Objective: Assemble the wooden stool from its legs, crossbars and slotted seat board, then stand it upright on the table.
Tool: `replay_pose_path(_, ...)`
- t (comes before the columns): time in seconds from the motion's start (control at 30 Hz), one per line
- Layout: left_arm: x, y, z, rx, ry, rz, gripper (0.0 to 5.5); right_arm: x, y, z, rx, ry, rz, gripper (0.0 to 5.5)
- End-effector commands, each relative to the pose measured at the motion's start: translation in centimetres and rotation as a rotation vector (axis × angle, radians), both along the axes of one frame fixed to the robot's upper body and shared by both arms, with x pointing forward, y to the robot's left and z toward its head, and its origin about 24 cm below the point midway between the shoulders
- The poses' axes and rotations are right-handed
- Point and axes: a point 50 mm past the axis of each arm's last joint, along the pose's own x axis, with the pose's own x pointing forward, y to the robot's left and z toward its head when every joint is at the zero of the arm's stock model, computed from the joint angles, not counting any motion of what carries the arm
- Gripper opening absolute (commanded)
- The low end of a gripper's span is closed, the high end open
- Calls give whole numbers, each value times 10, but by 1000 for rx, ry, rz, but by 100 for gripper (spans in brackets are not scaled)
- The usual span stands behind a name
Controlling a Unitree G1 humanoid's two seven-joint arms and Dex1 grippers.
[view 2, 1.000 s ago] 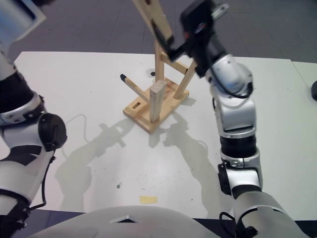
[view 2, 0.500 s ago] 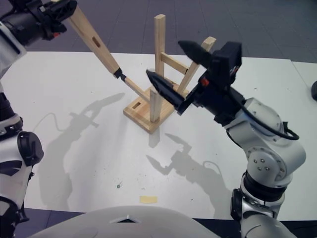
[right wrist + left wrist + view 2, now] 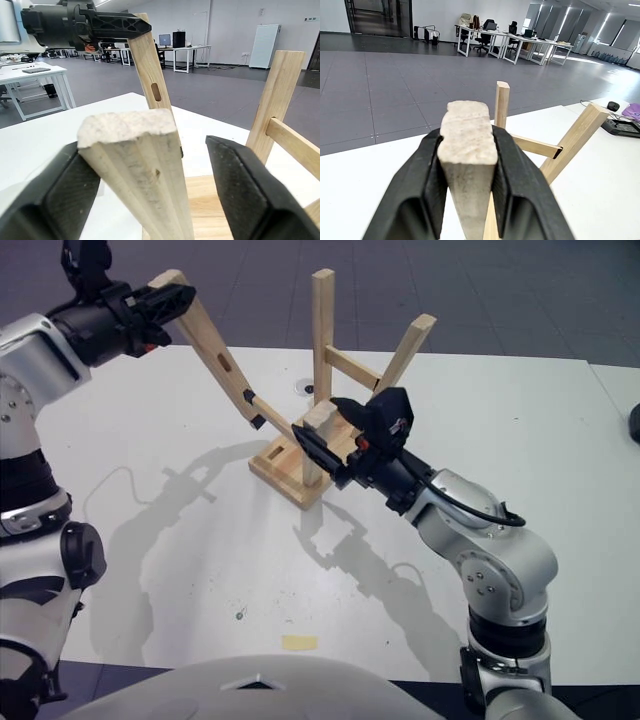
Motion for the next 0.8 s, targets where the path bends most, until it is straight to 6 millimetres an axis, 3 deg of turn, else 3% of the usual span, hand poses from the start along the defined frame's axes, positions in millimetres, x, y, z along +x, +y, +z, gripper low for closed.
replay_pose_path(0.03,-3,4,-1,27,7,14,102,-2,1,4,-40,-56,1,282)
replay_pose_path(0.2,-10,9,-10,84,51,15,102,-1,1,2,-58,-71,3,215)
replay_pose_path(0.47,-19,-17,3,81,-11,-32,102,1,0,-2,-83,-77,-11,209)
replay_pose_path(0.8,-31,-25,3,184,-38,-88,102,1,1,-6,-97,-73,-8,208)
